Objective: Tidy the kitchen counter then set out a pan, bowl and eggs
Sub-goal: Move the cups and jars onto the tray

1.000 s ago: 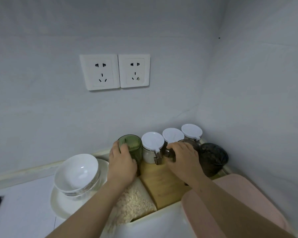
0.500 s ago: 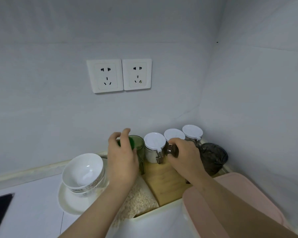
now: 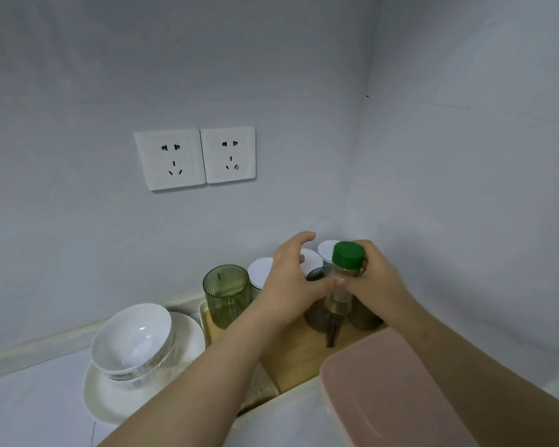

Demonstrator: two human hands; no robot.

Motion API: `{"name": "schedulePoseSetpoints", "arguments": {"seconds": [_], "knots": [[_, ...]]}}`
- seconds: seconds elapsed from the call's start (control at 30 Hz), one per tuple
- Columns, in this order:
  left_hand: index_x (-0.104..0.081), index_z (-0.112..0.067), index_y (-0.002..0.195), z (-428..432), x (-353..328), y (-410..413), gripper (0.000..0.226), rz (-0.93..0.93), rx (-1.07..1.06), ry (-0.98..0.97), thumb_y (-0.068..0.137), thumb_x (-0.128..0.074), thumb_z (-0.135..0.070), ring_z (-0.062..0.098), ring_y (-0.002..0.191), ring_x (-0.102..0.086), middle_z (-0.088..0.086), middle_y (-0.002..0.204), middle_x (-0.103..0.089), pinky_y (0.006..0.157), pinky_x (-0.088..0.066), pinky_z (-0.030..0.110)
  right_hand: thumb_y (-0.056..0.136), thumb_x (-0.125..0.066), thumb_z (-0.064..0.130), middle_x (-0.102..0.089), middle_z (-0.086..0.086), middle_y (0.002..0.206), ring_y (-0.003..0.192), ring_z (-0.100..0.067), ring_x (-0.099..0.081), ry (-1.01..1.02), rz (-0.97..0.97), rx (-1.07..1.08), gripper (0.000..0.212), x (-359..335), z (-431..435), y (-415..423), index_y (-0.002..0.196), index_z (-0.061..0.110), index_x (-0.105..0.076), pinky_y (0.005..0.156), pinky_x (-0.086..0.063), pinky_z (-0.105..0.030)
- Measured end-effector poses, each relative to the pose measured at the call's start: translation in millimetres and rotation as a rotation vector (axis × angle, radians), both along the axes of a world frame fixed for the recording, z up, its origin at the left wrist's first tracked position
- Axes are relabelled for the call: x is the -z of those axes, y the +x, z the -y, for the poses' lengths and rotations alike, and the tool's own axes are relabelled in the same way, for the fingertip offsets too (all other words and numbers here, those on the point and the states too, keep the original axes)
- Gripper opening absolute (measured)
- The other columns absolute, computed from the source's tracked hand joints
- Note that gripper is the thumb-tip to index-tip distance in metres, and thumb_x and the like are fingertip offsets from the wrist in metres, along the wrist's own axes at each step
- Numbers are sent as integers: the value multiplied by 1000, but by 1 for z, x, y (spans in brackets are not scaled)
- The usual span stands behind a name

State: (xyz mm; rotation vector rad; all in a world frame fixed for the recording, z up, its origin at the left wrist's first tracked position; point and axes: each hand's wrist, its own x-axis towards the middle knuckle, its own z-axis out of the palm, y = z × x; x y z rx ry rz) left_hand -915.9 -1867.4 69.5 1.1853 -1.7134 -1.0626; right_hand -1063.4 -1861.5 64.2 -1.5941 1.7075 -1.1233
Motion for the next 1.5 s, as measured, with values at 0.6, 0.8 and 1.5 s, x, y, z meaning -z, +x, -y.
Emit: {"name": "schedulePoseSetpoints", "arguments": {"seconds": [0.6,0.8,1.5], "knots": [[-52,-15,125,5,60,-22,35,389,-33,89,90,-56,-17,19,116,-51,4,127,-50,98,-39,25,71,-72,22,-59,3,84,80,-17,-58,178,-300,108,32,32,4,-34,94,21,-50,66,-46,-29],[-52,-17,123,3,63,-14,32,390,-63,97,91,-55,-20,18,114,-51,3,128,-48,94,-38,24,70,-74,19,-55,-4,109,89,-18,-50,291,-442,41,44,51,9,-33,107,15,-52,73,-43,-28],[-56,-15,118,-3,56,2,27,413,-103,100,92,-53,-20,11,95,-51,-3,107,-59,79,-38,19,75,-69,28,-36,-7,131,114,-28,-49,324,-603,64,65,47,3,-21,133,24,-39,89,-46,-35]]}}
